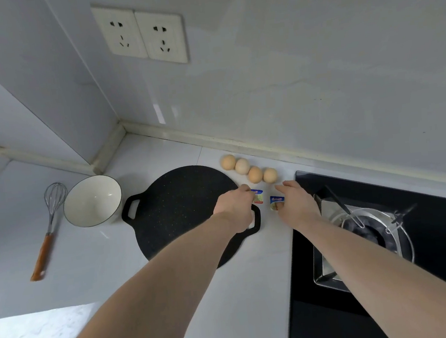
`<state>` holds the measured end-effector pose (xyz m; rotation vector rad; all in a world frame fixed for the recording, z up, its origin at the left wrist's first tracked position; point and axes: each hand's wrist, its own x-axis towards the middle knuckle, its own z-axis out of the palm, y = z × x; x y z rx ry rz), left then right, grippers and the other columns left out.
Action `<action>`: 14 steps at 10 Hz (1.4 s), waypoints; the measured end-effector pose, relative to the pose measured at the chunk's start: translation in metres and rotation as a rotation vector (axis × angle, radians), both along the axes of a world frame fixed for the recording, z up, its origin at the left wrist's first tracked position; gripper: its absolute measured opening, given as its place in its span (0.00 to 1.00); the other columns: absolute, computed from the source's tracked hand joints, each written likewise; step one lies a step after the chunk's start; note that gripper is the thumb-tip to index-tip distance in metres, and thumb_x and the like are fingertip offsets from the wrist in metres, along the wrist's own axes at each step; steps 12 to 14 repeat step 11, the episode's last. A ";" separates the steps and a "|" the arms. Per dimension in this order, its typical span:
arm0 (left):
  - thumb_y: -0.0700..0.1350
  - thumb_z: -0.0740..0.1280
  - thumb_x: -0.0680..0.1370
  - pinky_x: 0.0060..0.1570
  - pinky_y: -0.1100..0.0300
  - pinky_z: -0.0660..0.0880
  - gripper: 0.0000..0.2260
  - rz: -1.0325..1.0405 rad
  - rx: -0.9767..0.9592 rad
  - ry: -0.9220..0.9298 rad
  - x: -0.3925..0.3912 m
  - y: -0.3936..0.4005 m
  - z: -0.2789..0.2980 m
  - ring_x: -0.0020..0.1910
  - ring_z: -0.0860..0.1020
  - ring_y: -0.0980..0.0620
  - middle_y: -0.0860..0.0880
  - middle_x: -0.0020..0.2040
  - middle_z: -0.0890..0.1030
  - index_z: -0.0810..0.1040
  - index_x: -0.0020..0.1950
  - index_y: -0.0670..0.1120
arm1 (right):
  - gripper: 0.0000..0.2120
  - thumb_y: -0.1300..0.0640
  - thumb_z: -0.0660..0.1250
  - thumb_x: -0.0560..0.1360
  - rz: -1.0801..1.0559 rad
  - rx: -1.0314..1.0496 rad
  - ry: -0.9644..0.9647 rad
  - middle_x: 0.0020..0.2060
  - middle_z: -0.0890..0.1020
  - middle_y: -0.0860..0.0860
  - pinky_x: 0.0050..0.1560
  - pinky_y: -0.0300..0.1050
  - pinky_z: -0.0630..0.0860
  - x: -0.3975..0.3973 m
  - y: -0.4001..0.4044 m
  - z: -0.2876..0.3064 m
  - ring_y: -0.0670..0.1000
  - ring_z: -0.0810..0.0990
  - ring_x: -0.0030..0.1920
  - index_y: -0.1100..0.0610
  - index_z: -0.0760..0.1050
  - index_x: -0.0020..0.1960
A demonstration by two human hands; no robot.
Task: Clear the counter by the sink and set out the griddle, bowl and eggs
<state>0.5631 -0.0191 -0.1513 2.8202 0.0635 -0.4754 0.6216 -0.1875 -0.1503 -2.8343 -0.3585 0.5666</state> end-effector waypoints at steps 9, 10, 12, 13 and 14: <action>0.38 0.66 0.78 0.56 0.51 0.79 0.26 -0.039 -0.054 0.131 -0.008 0.011 0.014 0.61 0.78 0.46 0.51 0.75 0.70 0.70 0.76 0.49 | 0.20 0.63 0.69 0.76 -0.050 -0.013 0.009 0.62 0.78 0.55 0.59 0.50 0.78 -0.006 0.008 -0.005 0.58 0.79 0.60 0.55 0.78 0.67; 0.37 0.65 0.78 0.60 0.51 0.78 0.29 -0.050 -0.070 0.127 -0.011 0.013 0.015 0.65 0.76 0.46 0.52 0.79 0.65 0.67 0.79 0.50 | 0.18 0.63 0.68 0.76 -0.082 0.008 0.006 0.62 0.79 0.57 0.60 0.51 0.77 -0.006 0.010 -0.005 0.59 0.79 0.61 0.56 0.78 0.66; 0.37 0.65 0.78 0.62 0.51 0.77 0.30 -0.056 -0.109 0.091 -0.020 0.015 0.024 0.68 0.75 0.46 0.53 0.80 0.63 0.66 0.80 0.50 | 0.23 0.62 0.68 0.77 -0.096 0.036 0.007 0.69 0.75 0.55 0.67 0.49 0.72 -0.012 0.005 -0.004 0.57 0.76 0.67 0.57 0.74 0.72; 0.37 0.65 0.78 0.62 0.51 0.77 0.30 -0.056 -0.109 0.091 -0.020 0.015 0.024 0.68 0.75 0.46 0.53 0.80 0.63 0.66 0.80 0.50 | 0.23 0.62 0.68 0.77 -0.096 0.036 0.007 0.69 0.75 0.55 0.67 0.49 0.72 -0.012 0.005 -0.004 0.57 0.76 0.67 0.57 0.74 0.72; 0.37 0.65 0.78 0.62 0.51 0.77 0.30 -0.056 -0.109 0.091 -0.020 0.015 0.024 0.68 0.75 0.46 0.53 0.80 0.63 0.66 0.80 0.50 | 0.23 0.62 0.68 0.77 -0.096 0.036 0.007 0.69 0.75 0.55 0.67 0.49 0.72 -0.012 0.005 -0.004 0.57 0.76 0.67 0.57 0.74 0.72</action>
